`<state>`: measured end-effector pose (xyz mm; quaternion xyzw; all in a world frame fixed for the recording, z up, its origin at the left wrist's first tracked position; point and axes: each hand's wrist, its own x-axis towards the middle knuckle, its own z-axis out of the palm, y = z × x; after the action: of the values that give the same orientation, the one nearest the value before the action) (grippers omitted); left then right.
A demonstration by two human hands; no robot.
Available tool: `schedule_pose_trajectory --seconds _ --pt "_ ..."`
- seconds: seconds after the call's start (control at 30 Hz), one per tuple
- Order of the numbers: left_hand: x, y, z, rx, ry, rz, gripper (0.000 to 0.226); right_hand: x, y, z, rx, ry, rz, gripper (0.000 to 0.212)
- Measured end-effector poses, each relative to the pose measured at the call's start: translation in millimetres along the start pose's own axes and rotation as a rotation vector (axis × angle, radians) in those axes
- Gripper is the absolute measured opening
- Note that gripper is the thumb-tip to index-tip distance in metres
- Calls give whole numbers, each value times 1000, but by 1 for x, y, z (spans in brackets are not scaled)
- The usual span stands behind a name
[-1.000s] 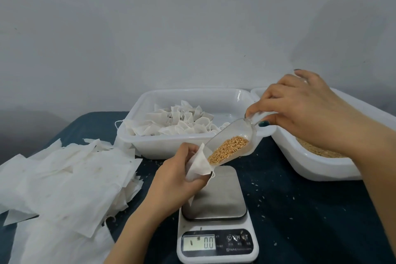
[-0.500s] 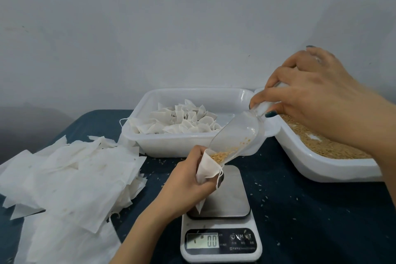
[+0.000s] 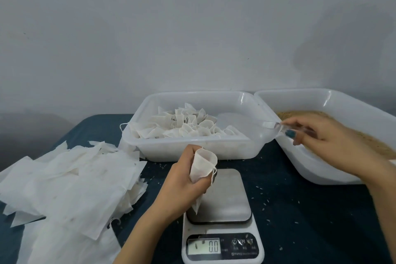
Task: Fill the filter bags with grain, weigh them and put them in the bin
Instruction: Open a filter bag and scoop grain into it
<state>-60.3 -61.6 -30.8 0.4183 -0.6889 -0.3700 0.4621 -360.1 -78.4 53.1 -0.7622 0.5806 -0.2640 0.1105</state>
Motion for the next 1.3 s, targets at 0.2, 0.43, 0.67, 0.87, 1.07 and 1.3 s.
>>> schedule_pose_trajectory --seconds 0.2,0.43,0.67,0.87,1.07,1.3 --pt "1 -2 0 17 14 -4 28 20 44 14 35 153 366 20" --pt "1 -2 2 42 4 -5 29 57 86 15 -470 -192 730 31" --pt "0 0 4 56 -1 -2 29 64 87 27 -662 -361 675 44" --pt "0 -1 4 75 0 2 27 71 84 36 -249 -287 575 36" --pt "-1 -4 2 74 -4 -5 27 65 96 25 -59 -40 634 39" --pt "-1 -4 2 85 -6 -13 27 54 90 17 146 165 574 29"
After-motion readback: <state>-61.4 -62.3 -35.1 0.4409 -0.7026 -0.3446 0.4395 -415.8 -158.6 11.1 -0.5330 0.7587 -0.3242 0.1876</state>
